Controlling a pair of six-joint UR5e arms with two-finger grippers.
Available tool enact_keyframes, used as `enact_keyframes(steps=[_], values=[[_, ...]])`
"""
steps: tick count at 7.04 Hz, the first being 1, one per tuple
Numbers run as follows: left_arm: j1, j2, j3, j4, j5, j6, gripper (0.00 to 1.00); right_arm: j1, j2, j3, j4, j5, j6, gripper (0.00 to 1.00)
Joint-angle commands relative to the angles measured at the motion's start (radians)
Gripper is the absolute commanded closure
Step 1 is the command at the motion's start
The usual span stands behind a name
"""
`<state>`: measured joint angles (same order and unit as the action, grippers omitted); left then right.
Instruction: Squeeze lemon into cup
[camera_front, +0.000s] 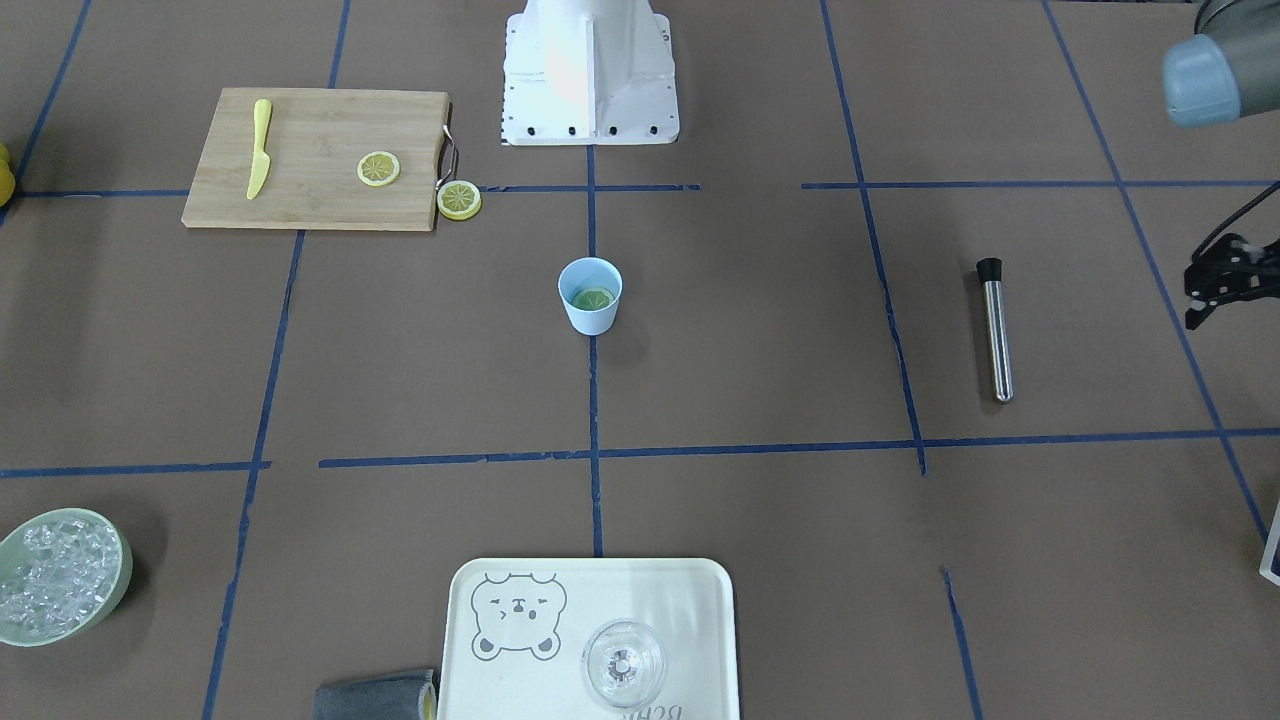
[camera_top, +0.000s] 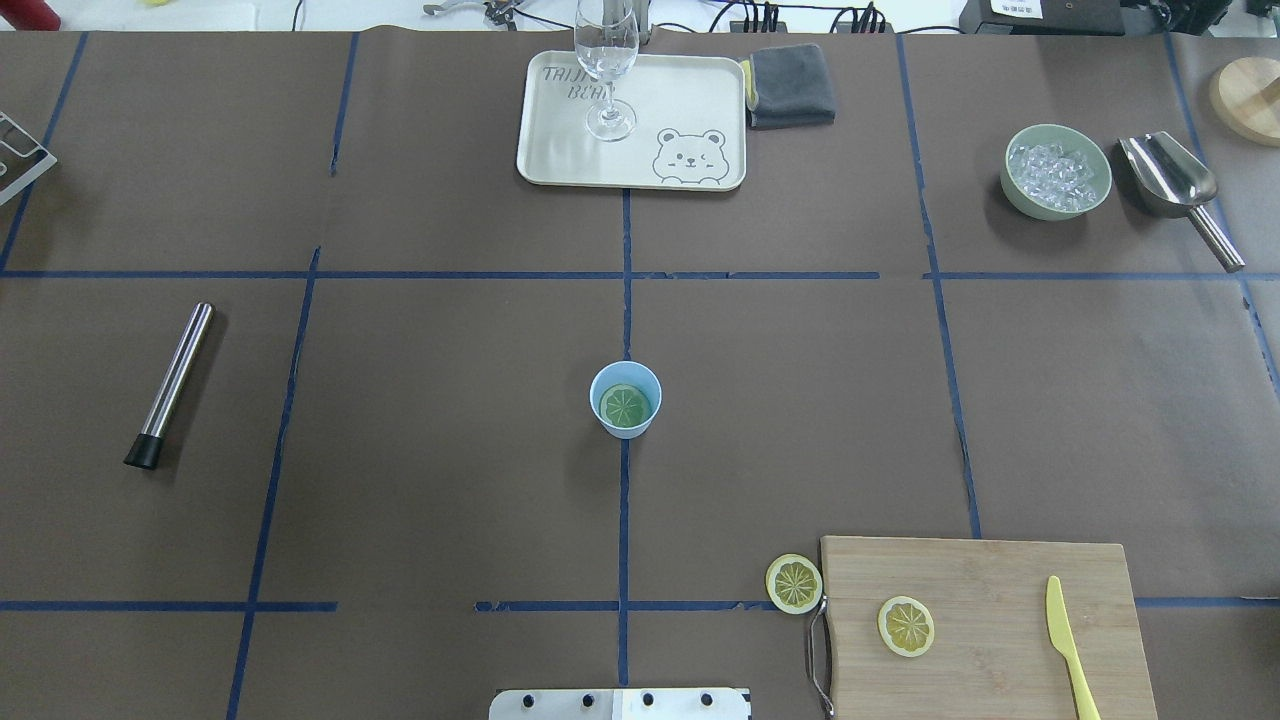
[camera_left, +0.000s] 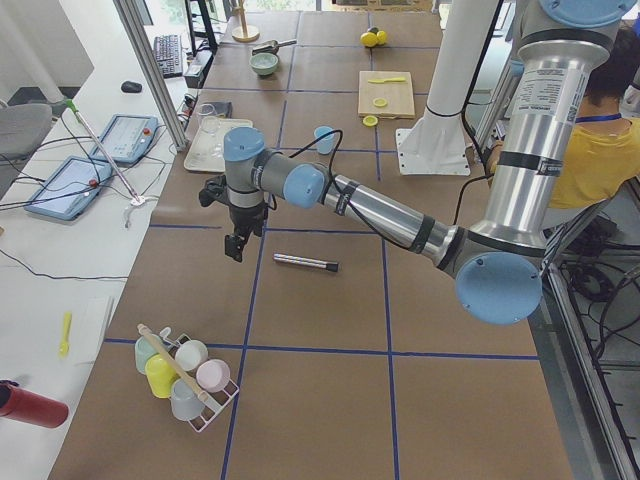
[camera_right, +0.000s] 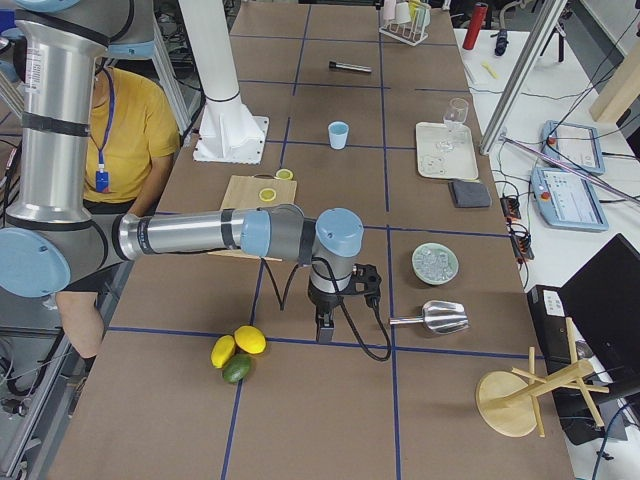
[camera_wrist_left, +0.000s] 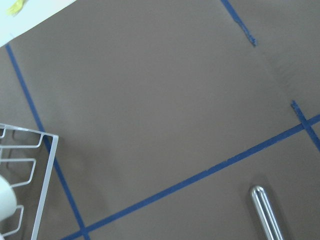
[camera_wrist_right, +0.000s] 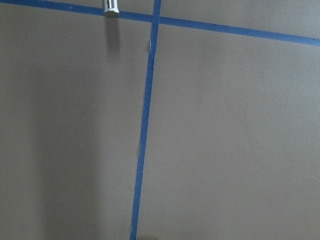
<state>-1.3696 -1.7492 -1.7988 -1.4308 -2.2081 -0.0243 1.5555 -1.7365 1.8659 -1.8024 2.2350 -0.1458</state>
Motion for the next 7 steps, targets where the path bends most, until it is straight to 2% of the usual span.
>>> enact_keyframes(steps=[1,2,4,7], values=[[-0.11,0.078,-0.005,0.093,-0.009,0.059,0.0,0.0,0.0,-0.001,0.0,0.002,0.002,0.0],[-0.164,0.15,0.01,0.069,-0.019,0.272,0.0,0.0,0.0,0.001,0.0,0.002,0.002,0.0],[-0.198,0.223,0.01,0.062,-0.145,0.308,0.0,0.0,0.0,0.001,0.0,0.002,0.002,0.0],[-0.2,0.25,0.012,0.044,-0.198,0.305,0.0,0.0,0.0,0.001,0.0,0.003,0.003,0.0]])
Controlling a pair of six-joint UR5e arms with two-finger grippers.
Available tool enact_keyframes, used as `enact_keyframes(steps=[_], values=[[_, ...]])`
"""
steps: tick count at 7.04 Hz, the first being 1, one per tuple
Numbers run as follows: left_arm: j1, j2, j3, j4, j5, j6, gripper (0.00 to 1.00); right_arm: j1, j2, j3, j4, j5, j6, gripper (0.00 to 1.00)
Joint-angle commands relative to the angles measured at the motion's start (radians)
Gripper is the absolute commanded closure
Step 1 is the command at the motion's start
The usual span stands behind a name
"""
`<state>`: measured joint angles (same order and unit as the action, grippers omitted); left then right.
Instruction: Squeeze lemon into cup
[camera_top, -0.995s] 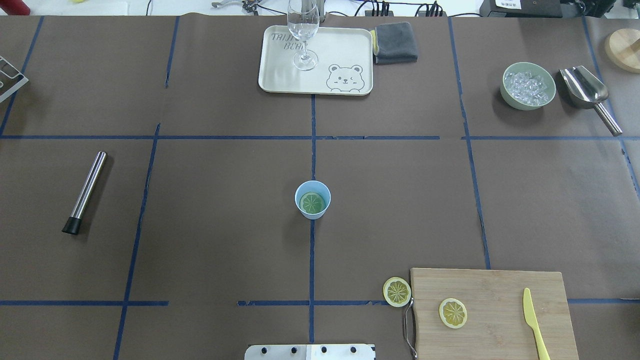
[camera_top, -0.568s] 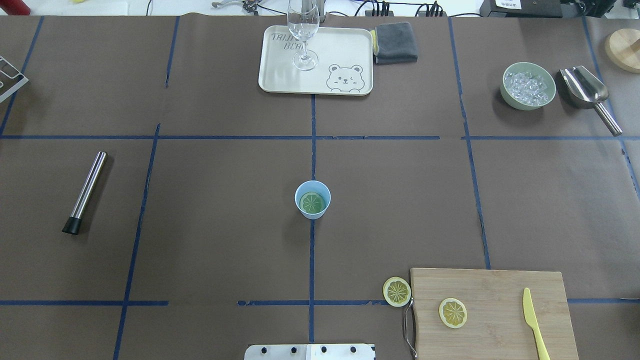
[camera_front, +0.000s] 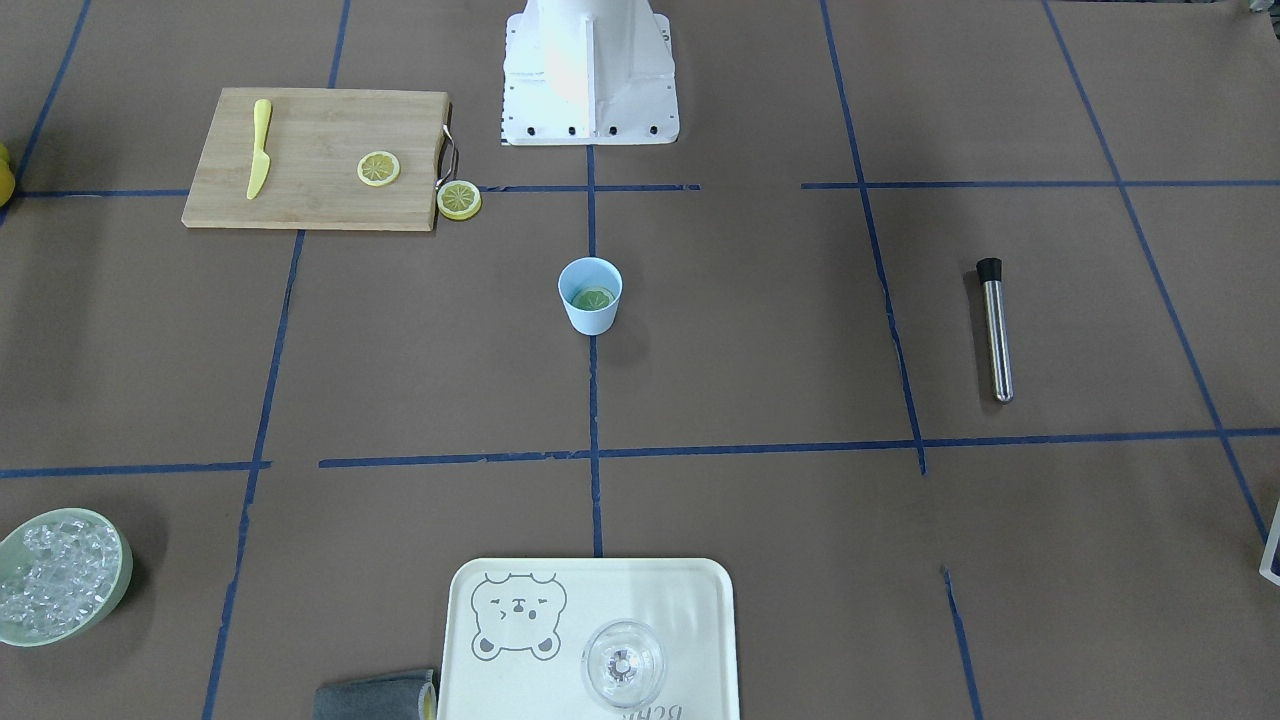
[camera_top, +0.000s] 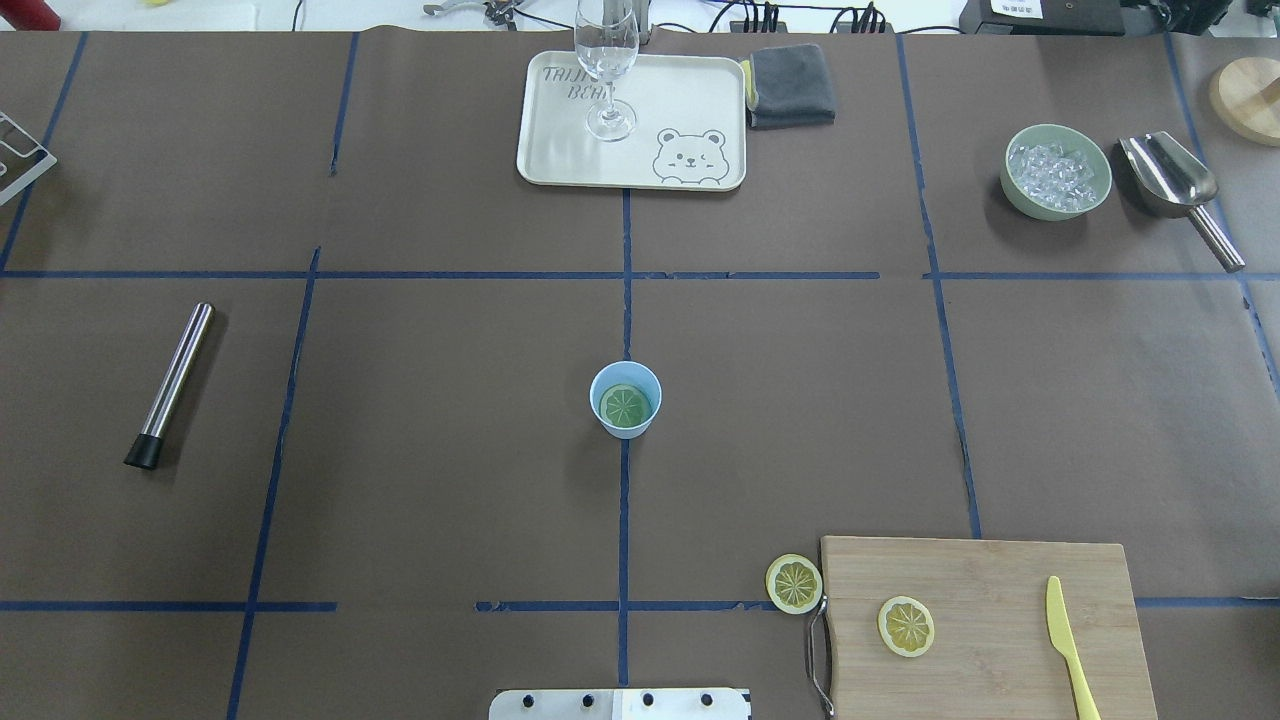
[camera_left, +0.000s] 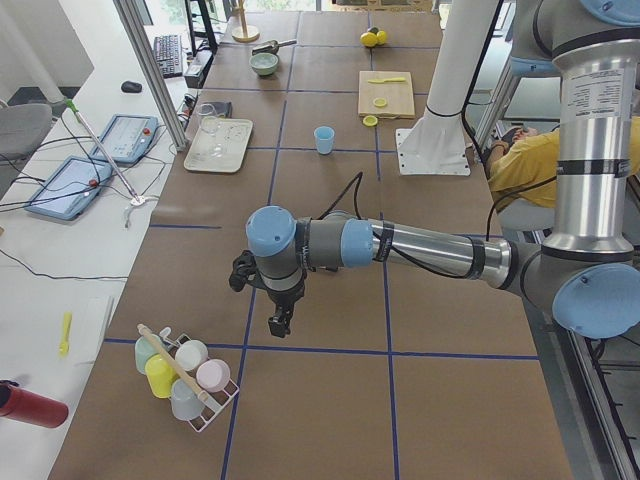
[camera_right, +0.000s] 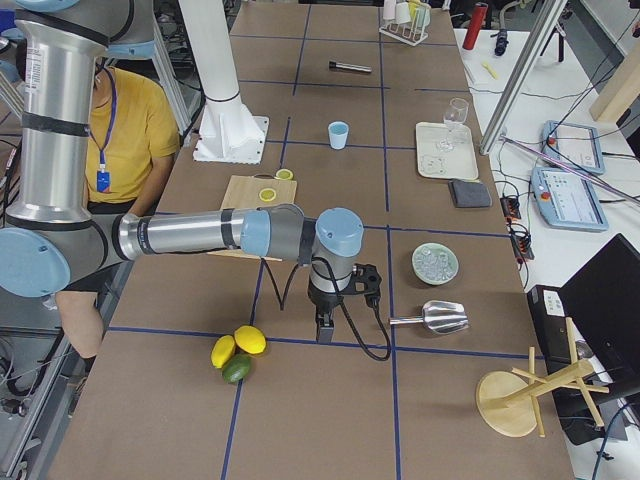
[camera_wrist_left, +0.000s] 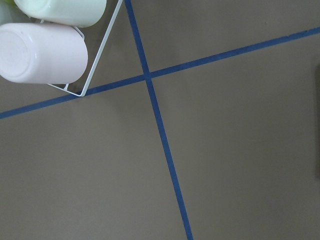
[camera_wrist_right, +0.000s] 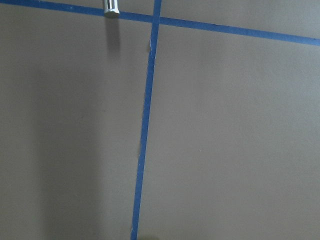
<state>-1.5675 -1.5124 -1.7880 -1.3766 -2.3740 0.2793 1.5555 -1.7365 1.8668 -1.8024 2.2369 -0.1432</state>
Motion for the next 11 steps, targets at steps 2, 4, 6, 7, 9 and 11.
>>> enact_keyframes(steps=[2,4,6,7,9,11], values=[[0.0,0.009,0.007,-0.105,-0.007,0.003,0.0,0.0,0.002,0.002,0.0,0.0,0.001,0.0],[-0.002,0.018,0.036,-0.111,0.05,0.004,0.0,0.0,0.005,0.002,0.0,0.0,0.002,0.0],[-0.002,0.023,0.021,-0.108,0.082,0.006,0.0,0.0,0.005,0.0,0.0,0.001,0.001,0.0],[-0.002,0.024,0.021,-0.107,0.079,0.006,0.0,0.0,0.006,0.0,0.0,0.001,0.002,0.0],[-0.002,0.024,0.021,-0.105,0.078,0.006,0.0,0.0,0.011,-0.001,0.0,0.007,0.002,0.0],[-0.002,0.024,0.022,-0.105,0.076,0.006,0.0,0.0,0.014,-0.008,0.0,0.007,0.001,0.0]])
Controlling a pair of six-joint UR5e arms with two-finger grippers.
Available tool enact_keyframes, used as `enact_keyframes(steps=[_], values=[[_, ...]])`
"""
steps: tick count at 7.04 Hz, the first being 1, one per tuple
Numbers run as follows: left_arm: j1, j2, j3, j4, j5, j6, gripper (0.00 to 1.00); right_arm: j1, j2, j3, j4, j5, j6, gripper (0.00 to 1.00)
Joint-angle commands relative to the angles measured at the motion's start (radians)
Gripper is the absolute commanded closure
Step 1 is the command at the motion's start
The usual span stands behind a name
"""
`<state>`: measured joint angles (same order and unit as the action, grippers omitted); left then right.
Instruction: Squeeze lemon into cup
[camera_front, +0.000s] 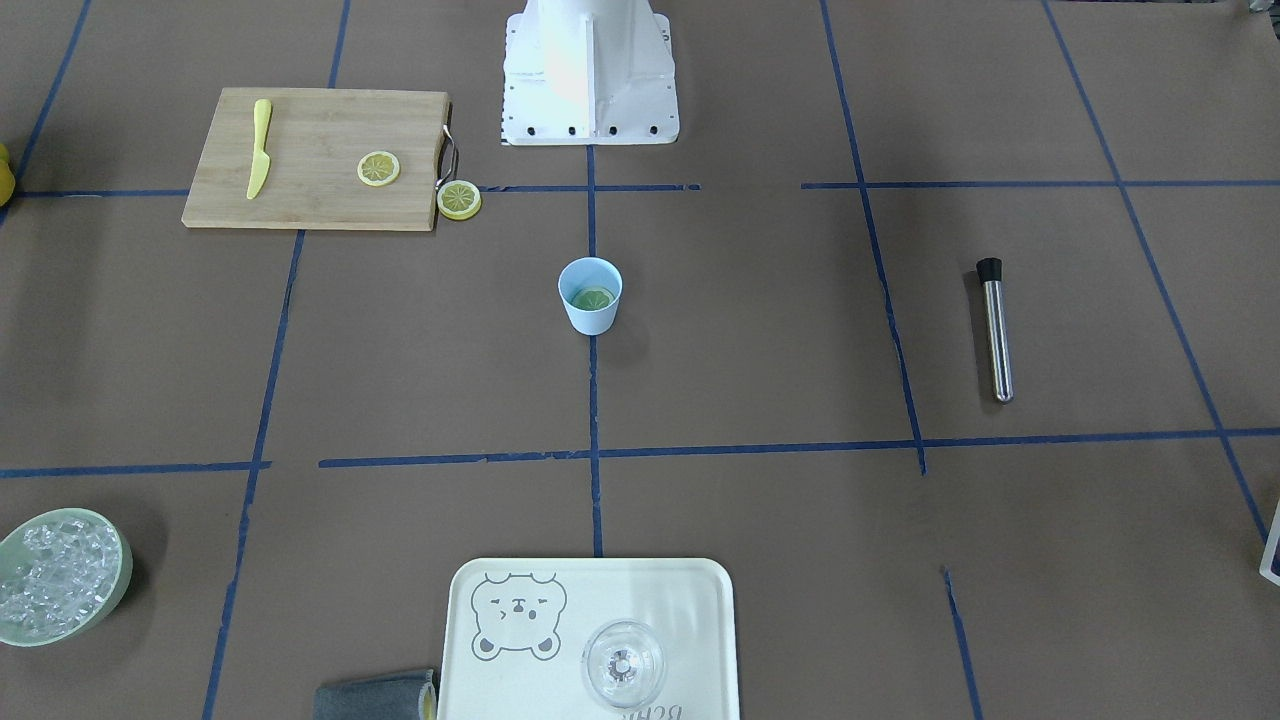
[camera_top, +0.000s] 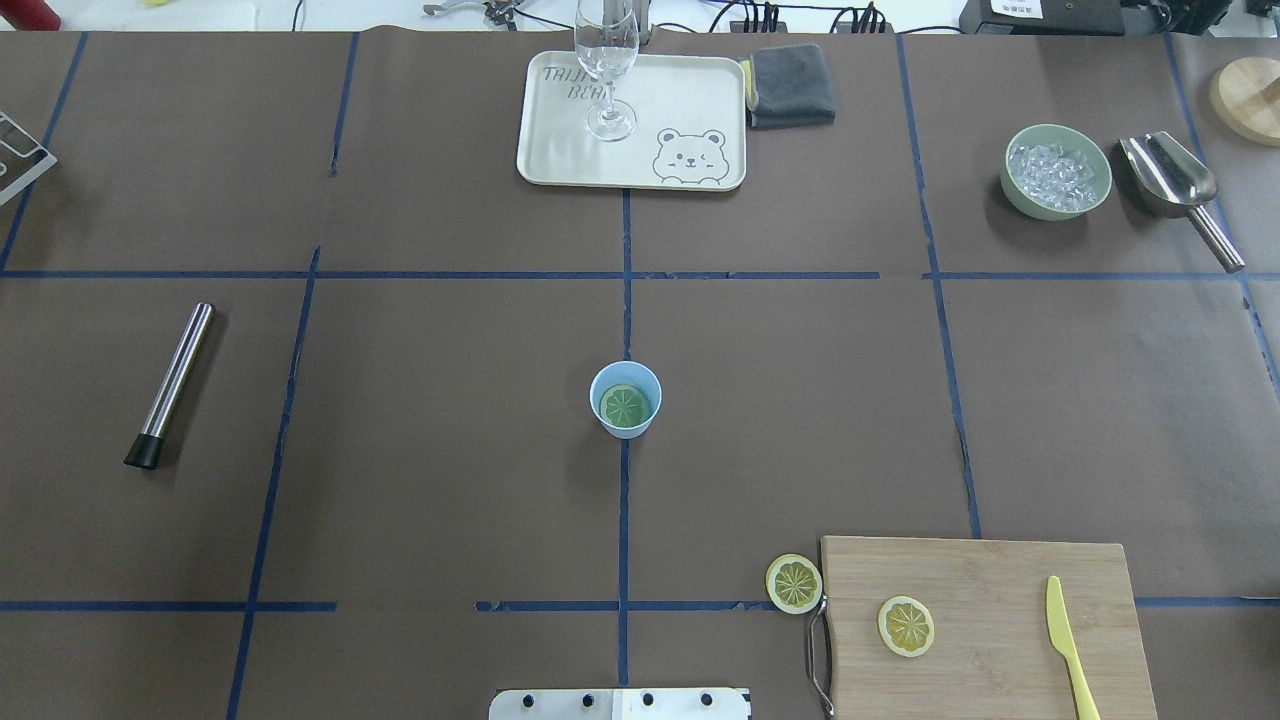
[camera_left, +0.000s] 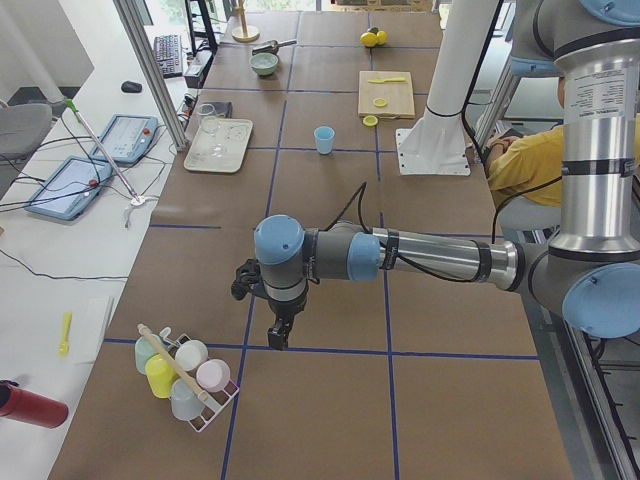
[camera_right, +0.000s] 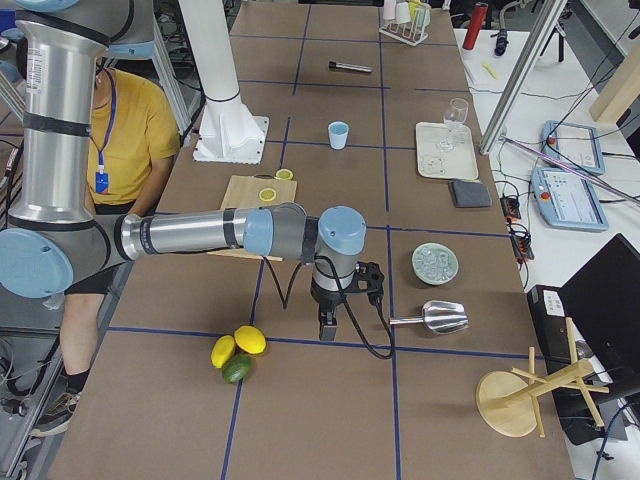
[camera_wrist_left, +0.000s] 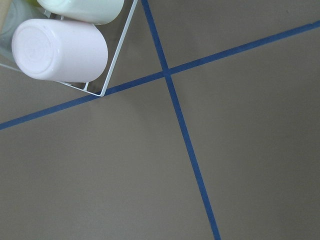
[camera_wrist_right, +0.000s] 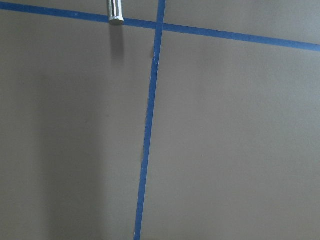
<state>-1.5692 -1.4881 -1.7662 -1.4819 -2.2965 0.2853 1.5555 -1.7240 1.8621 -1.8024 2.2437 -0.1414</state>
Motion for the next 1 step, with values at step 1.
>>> enact_keyframes(steps=[1], values=[[0.0,0.0,0.001,0.0,-0.001,0.0,0.0,0.0,0.001,-0.003,0.0,0.0,-0.001,0.0]])
